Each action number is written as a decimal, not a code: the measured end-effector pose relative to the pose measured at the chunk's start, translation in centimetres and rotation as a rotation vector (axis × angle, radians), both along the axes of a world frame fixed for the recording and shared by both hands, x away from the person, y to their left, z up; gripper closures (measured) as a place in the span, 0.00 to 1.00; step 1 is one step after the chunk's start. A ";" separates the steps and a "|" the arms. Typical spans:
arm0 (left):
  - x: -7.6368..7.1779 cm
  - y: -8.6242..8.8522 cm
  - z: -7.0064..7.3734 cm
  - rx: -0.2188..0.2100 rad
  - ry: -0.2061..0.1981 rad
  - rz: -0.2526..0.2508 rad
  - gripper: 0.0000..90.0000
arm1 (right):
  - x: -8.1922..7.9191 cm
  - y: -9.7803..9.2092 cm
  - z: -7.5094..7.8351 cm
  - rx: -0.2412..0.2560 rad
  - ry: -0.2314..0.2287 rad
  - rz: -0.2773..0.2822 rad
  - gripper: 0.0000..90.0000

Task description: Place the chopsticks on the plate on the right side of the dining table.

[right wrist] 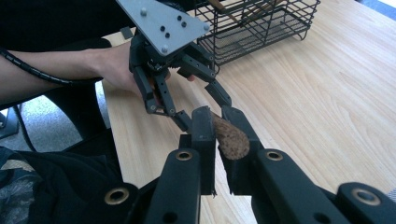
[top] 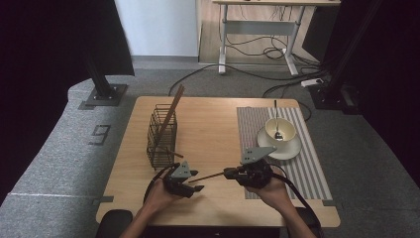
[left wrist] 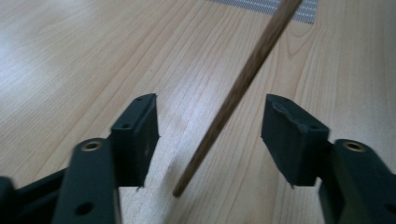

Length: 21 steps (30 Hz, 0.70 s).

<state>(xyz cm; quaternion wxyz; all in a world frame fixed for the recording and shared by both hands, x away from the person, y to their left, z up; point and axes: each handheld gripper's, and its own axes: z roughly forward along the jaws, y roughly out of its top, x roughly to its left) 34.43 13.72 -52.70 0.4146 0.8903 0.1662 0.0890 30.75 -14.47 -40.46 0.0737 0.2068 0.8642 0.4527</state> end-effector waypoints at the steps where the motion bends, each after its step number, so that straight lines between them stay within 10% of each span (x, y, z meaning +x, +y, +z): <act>1: 0.0 0.0 0.1 -0.005 0.000 -0.005 0.48 | 0.0 0.0 -0.1 0.000 0.002 0.001 0.92; 21: -0.5 0.2 0.3 -0.026 -0.020 -0.107 0.87 | 0.3 0.5 -0.6 0.010 0.033 0.015 0.92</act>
